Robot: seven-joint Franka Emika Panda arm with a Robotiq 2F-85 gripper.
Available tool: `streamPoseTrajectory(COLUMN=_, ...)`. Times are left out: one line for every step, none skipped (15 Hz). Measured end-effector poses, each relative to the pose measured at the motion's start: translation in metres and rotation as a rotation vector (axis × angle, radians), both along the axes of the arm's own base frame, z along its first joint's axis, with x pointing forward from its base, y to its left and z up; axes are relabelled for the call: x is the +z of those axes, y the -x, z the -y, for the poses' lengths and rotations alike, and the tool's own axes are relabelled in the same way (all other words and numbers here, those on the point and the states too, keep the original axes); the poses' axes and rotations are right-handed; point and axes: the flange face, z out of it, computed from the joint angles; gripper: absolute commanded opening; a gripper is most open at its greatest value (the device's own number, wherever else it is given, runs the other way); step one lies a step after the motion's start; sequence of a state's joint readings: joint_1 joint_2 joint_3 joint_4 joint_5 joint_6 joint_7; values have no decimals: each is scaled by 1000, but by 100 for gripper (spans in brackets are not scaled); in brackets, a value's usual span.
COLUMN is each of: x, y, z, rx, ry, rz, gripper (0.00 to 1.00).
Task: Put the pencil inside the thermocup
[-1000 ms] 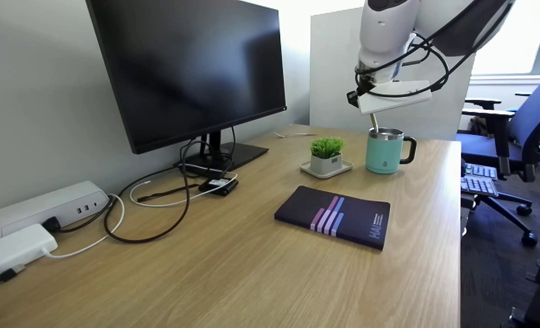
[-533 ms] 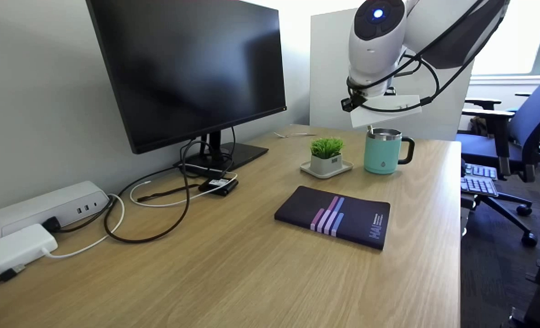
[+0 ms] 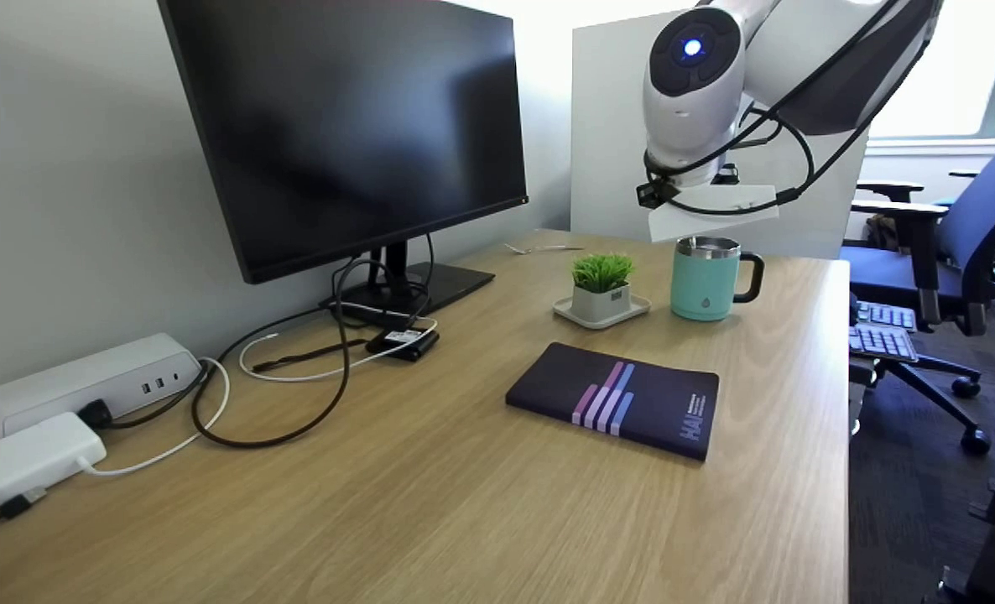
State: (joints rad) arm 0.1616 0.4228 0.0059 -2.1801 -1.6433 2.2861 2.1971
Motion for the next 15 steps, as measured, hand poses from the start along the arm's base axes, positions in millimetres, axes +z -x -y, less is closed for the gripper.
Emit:
streamPoseTrajectory(x=-2, y=1, z=1, rx=-8, ry=3, rz=1, gripper=3)
streamPoseTrajectory(x=-4, y=2, z=2, rx=-14, ry=4, rz=3, gripper=3)
streamPoseTrajectory(x=-5, y=3, z=2, rx=-18, ry=3, rz=3, gripper=3)
streamPoseTrajectory(x=-7, y=5, z=3, rx=-21, ry=0, rz=3, gripper=3)
streamPoseTrajectory(x=-8, y=6, z=3, rx=-24, ry=-3, rz=2, gripper=3)
streamPoseTrajectory(x=-9, y=7, z=3, rx=-25, ry=-4, rz=0, gripper=3)
streamPoseTrajectory(x=-10, y=9, z=3, rx=-26, ry=-6, rz=-1, gripper=3)
streamPoseTrajectory(x=-11, y=10, z=2, rx=-27, ry=-9, rz=-3, gripper=3)
streamPoseTrajectory(x=-12, y=11, z=1, rx=-27, ry=-11, rz=-4, gripper=3)
streamPoseTrajectory(x=-13, y=13, z=0, rx=-26, ry=-13, rz=-5, gripper=37)
streamPoseTrajectory(x=-14, y=14, z=-1, rx=-26, ry=-16, rz=-5, gripper=39)
streamPoseTrajectory(x=-14, y=15, z=-2, rx=-26, ry=-19, rz=-5, gripper=43)
streamPoseTrajectory(x=-15, y=15, z=-3, rx=-26, ry=-21, rz=-4, gripper=51)
streamPoseTrajectory(x=-15, y=16, z=-4, rx=-26, ry=-23, rz=-3, gripper=58)
streamPoseTrajectory(x=-15, y=16, z=-5, rx=-25, ry=-25, rz=-3, gripper=65)
